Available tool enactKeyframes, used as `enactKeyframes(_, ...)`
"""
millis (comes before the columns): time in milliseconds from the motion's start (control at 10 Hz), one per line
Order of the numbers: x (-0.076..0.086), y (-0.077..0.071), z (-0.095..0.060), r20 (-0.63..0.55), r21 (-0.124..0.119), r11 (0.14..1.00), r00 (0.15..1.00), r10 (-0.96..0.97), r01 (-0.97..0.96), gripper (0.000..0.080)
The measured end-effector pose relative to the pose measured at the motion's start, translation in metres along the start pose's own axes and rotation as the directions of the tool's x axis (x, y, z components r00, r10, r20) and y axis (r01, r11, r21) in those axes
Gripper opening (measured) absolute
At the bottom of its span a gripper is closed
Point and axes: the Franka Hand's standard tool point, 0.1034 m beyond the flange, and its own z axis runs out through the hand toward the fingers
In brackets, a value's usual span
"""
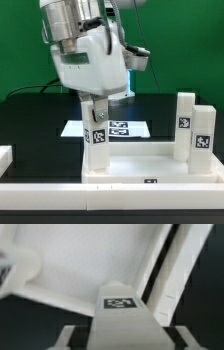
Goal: Assemble desk
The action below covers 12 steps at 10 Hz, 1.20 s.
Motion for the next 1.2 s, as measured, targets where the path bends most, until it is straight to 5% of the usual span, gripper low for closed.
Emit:
enactKeyframes(200, 0.0034, -0.0038, 0.0007, 0.026, 0.039, 0.981, 0.982, 0.189, -0.19, 0.0288)
enactKeyframes(400, 0.0025, -0.0041, 0.0009, 0.026, 0.039, 0.98, 0.981, 0.193, -0.193, 0.0288)
enactKeyframes(500, 0.0023, -0.0041, 0.001, 0.024, 0.04, 0.987, 0.988, 0.153, -0.153, 0.0477)
enactKeyframes(600, 0.0004, -0.0035, 0.0018, 0.014, 0.032, 0.998, 0.999, -0.045, 0.045, 0.0591)
enactKeyframes(800, -0.002, -0.0013, 0.0038, 0.038, 0.012, 0.94, 0.939, -0.341, 0.341, 0.0632)
enactKeyframes(1200, -0.0009, -0.0012, 0.0038, 0.031, 0.02, 0.818, 0.818, -0.575, 0.575, 0.0649)
